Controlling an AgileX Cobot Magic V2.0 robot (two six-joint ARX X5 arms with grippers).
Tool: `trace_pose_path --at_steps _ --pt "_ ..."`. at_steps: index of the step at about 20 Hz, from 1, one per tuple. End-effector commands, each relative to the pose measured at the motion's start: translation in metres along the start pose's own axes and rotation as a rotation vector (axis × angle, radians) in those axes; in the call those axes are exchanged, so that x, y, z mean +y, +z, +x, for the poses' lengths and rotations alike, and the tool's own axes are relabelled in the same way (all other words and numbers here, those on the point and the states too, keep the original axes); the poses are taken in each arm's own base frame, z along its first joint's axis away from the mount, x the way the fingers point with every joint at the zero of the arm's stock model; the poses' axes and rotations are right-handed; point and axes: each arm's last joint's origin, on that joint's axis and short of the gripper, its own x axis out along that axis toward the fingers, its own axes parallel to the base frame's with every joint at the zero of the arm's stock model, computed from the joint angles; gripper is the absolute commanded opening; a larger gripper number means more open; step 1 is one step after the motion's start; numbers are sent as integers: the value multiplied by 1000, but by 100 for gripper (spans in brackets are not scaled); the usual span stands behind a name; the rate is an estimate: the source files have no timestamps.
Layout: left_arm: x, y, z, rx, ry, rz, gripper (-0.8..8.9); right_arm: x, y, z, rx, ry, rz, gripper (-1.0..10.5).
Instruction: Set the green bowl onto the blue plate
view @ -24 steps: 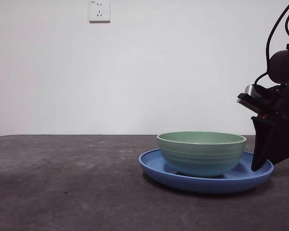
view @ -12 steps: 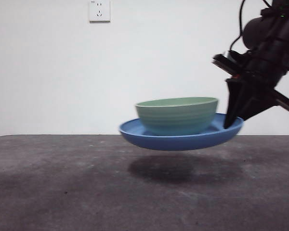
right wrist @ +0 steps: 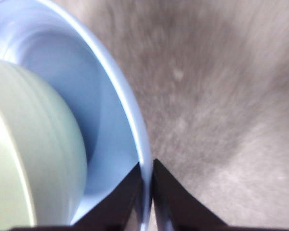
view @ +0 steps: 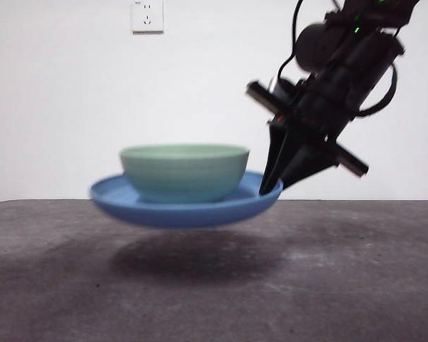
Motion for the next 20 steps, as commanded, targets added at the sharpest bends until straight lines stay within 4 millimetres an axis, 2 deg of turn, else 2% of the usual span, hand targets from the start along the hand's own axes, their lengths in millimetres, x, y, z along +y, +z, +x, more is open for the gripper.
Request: trace_pose_path --at_steps 1,8,13,17,20 --pt "-1 3 -1 -13 -7 6 535 -4 6 18 25 -5 22 8" --pt "-1 3 -1 -13 -8 5 535 -23 7 48 71 -42 54 8" --pt "-1 3 -1 -13 -8 5 535 -24 8 49 63 -55 44 17" --pt "-1 3 -1 -14 -7 5 535 -25 9 42 62 -59 34 182" --pt "-1 3 -1 -13 -8 5 535 -17 7 20 37 -64 -8 300"
